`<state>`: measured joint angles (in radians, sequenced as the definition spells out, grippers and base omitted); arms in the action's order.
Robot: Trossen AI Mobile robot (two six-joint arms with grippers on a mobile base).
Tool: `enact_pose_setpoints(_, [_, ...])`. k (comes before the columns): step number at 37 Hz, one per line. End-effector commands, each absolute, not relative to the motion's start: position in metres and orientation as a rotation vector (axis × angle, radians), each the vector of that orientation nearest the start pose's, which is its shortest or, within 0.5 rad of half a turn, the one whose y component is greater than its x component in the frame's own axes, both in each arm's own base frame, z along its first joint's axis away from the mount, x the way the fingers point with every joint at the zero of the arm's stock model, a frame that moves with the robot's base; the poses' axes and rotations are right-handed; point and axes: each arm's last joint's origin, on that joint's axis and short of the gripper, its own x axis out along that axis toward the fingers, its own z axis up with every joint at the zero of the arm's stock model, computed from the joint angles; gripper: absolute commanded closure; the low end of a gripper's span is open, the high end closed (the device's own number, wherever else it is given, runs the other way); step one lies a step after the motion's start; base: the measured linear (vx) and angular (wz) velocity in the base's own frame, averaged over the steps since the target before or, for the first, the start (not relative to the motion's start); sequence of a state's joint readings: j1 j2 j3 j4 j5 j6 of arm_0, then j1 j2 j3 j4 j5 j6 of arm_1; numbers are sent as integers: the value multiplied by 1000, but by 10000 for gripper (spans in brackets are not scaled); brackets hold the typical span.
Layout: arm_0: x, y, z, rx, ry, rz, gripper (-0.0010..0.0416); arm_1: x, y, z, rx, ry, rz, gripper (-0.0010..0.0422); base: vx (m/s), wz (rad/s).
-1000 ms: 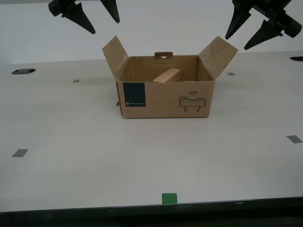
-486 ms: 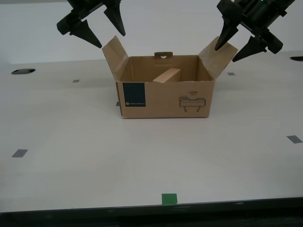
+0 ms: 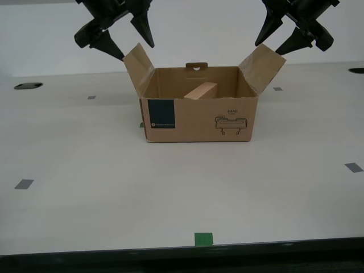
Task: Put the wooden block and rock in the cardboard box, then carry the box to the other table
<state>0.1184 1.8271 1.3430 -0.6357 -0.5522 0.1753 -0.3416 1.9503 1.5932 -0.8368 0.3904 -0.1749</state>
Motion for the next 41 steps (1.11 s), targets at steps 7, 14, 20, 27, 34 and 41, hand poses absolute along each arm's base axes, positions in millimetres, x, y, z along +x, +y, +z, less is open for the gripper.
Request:
enact_pose_setpoints(7, [372,61,196,411,1223,493,125,389,-150,202,-177,1345,-518,39,0,0])
enact_pose_setpoints(14, [378,66,182,413,1263,494,100,393,-152,188,-197,1377,-518,39,0,0])
enact_pose_setpoints(20, [385,76,165,411,1309,507,91,396,-155,173,-217,1420,-529,39,0,0])
enact_pose_setpoints(27, [387,81,162,398,1303,522,108,396,-155,175,-194,1404,-549,39,0,0])
enact_pose_setpoints(34, [389,81,166,396,1285,526,130,399,-156,179,-187,1379,-560,39,0,0])
enact_pose_setpoints(41, [389,82,166,395,1277,528,162,401,-157,183,-187,1367,-564,39,0,0])
